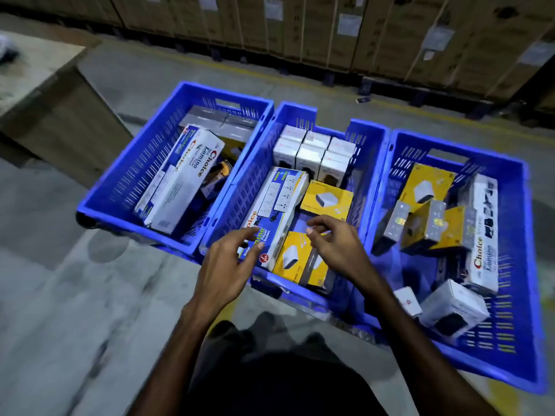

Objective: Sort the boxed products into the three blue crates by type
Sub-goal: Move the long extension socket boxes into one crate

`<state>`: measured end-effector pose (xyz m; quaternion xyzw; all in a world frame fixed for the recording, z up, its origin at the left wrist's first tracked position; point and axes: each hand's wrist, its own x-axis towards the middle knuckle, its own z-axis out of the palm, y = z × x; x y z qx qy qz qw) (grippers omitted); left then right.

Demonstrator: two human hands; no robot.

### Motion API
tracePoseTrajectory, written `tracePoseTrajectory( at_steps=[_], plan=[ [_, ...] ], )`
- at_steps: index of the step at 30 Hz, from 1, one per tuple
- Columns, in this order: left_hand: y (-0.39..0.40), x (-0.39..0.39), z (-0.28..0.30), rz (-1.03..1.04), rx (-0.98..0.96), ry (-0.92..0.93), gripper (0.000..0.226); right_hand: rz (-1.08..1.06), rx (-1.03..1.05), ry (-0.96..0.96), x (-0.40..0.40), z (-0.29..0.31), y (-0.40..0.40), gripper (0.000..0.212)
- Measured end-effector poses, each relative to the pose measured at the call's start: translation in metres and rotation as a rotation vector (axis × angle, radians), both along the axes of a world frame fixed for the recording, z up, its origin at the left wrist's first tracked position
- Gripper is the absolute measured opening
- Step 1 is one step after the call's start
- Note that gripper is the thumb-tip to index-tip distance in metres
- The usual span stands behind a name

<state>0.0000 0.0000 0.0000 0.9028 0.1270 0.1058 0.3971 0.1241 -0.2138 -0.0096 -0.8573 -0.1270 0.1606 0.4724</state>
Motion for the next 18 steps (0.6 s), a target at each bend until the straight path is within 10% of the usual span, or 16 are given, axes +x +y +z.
tracePoseTrajectory(
  at_steps=[7,10,18],
  plan=[
    [0.023,0.026,-0.016,-0.062,-0.067,0.084,0.033,-0.094,-0.073,0.412,0.038,-0.041,0.068,0.042],
    [0.040,0.036,-0.020,-0.093,-0.054,0.109,0.030,-0.252,-0.043,0.483,0.046,-0.072,0.090,0.022],
    [0.070,0.052,-0.027,-0.198,-0.036,0.104,0.035,-0.448,-0.078,0.483,0.049,-0.110,0.136,0.066]
  ],
)
